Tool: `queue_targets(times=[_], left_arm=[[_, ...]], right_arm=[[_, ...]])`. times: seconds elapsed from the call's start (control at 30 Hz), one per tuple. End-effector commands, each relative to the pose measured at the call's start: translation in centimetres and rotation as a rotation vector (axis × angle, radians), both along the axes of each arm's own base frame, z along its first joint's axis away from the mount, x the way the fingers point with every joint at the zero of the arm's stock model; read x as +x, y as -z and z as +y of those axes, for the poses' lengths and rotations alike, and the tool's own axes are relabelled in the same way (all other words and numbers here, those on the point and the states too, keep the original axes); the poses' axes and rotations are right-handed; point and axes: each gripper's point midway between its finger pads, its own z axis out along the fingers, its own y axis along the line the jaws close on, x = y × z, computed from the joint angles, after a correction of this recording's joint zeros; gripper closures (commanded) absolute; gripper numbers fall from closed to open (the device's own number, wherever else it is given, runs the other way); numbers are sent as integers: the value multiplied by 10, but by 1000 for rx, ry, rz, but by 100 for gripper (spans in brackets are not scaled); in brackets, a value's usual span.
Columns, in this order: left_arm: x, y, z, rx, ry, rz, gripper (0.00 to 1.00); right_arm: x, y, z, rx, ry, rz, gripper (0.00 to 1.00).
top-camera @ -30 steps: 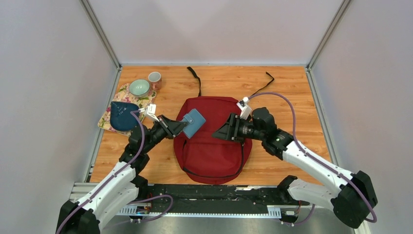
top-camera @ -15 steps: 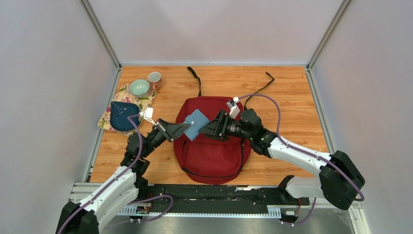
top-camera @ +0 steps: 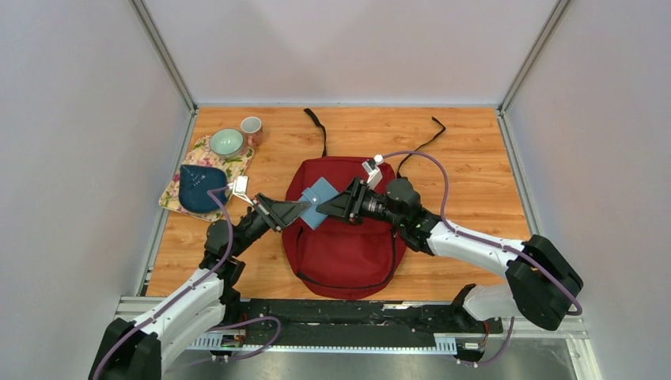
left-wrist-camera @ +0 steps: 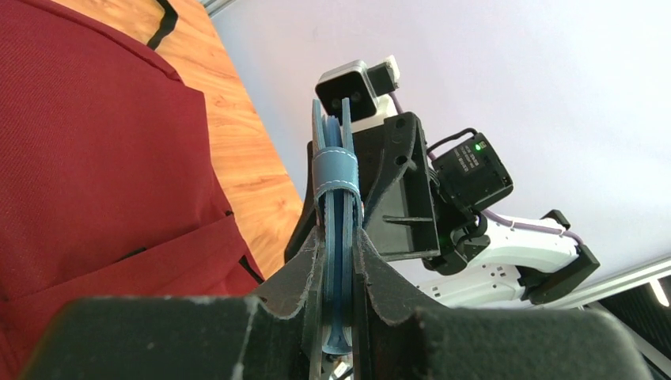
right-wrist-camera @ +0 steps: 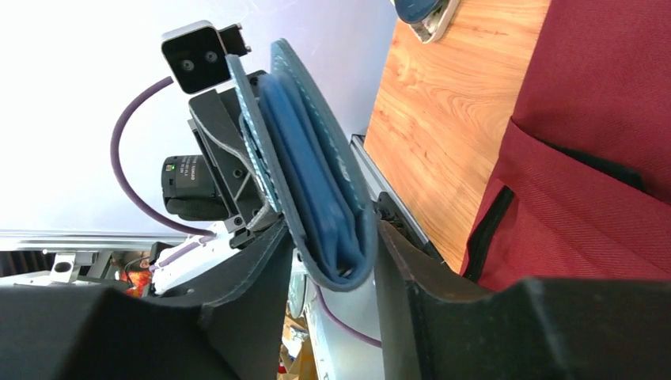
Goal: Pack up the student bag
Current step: Pick up the personal item from the center of the board.
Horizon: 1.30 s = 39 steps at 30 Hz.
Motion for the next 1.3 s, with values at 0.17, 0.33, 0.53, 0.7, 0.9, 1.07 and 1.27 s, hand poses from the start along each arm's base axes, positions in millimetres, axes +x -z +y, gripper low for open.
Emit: queue_targets(times=[0.17, 0.33, 0.53, 0.7, 0.9, 1.07, 1.27], left_arm=[[-17, -20, -5, -54, 78, -86, 100], [-6, 4, -8, 58, 56, -14, 66], [1, 14, -13, 232, 70, -6, 37], [6, 2, -8, 384, 48, -90, 21], [-1, -7, -13, 436, 109, -163, 21], [-9, -12, -26, 361, 203, -174, 20], [-26, -21, -37, 271, 341, -202, 20]], right_arm=[[3, -39, 7, 115, -10, -100, 86], [0, -35, 3, 85, -14, -108, 100], [-8, -35, -11, 22, -5, -165, 100], [-11, -39, -23, -79, 0, -251, 100], [-23, -47, -32, -100, -28, -305, 100], [-30, -47, -32, -92, -62, -308, 100], [-35, -47, -31, -75, -84, -302, 100]])
